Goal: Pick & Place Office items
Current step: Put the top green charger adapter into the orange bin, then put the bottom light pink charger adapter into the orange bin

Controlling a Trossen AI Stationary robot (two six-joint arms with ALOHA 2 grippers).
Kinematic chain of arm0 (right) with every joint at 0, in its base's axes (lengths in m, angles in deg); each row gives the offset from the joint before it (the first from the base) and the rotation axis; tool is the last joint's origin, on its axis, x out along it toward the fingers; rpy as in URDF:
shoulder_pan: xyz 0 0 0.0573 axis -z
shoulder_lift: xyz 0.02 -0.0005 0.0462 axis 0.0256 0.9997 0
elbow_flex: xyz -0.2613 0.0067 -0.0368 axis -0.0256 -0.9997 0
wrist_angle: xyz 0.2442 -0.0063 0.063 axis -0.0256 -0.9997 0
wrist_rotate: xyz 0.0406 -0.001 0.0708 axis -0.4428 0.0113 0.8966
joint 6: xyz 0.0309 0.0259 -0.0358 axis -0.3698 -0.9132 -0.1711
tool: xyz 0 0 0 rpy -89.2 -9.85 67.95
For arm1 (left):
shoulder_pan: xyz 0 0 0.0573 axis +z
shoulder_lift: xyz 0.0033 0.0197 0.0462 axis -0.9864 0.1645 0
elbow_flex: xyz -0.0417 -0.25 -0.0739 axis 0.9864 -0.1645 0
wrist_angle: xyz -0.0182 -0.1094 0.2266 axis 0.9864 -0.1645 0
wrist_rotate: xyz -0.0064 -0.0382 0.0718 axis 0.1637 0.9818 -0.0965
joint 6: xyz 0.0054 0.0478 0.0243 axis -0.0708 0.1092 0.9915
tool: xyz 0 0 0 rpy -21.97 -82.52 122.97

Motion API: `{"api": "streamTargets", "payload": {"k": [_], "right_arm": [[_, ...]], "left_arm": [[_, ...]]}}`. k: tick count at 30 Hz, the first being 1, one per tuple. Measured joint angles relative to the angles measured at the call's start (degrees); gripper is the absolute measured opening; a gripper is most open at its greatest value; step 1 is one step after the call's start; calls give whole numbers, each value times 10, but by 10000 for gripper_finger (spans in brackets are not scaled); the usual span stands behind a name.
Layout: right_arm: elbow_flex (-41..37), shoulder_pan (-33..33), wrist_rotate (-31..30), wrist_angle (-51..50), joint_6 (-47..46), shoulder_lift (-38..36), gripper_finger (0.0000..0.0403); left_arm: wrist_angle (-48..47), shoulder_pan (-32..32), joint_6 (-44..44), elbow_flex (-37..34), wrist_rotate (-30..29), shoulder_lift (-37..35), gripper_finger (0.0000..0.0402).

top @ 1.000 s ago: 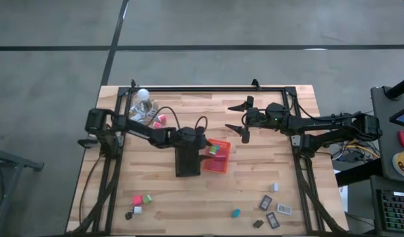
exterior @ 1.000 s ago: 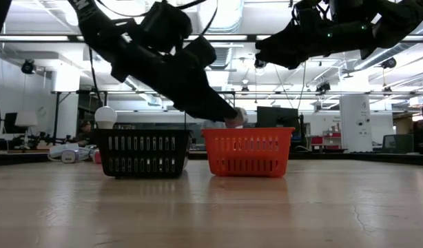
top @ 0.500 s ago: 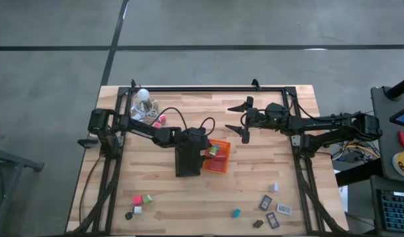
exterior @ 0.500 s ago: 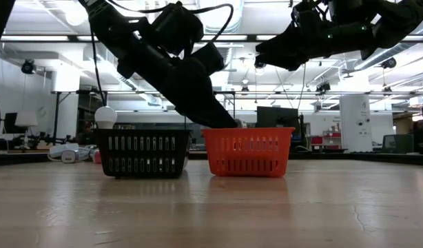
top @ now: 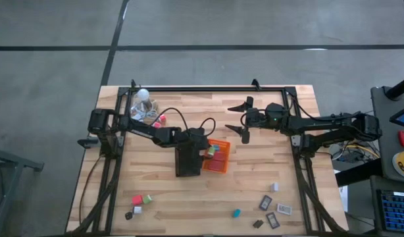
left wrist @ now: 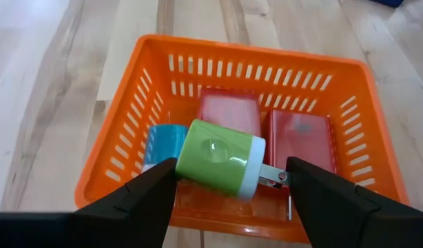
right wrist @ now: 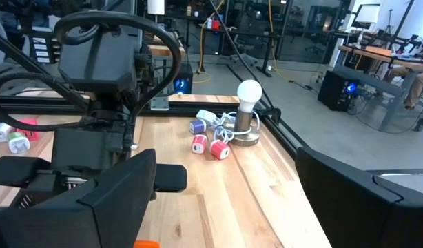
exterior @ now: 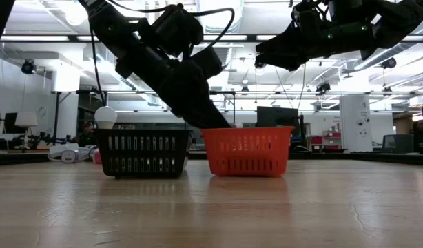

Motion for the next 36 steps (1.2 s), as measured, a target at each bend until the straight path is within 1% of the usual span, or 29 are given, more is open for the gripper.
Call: {"api": "streamTargets", "payload": {"k": [8, 17, 23, 28, 33, 36], "right_arm": [[0, 0, 0, 0, 0, 0, 350], [0, 0, 0, 0, 0, 0, 341], [0, 0, 0, 0, 0, 0, 346], [0, 0, 0, 0, 0, -1, 349], [0, -1, 0, 0, 0, -1, 343], [0, -1, 0, 0, 0, -1, 341]], "left_arm": [[-6, 1, -2, 0, 0, -1, 268], [-11, 2, -2, 2, 2, -3, 269], [-15, 2, -2, 7, 2, -3, 269], [-16, 2, -2, 9, 2, -3, 281], [-17, 2, -2, 9, 2, -3, 296], [-19, 2, -2, 9, 2, -3, 298]]}}
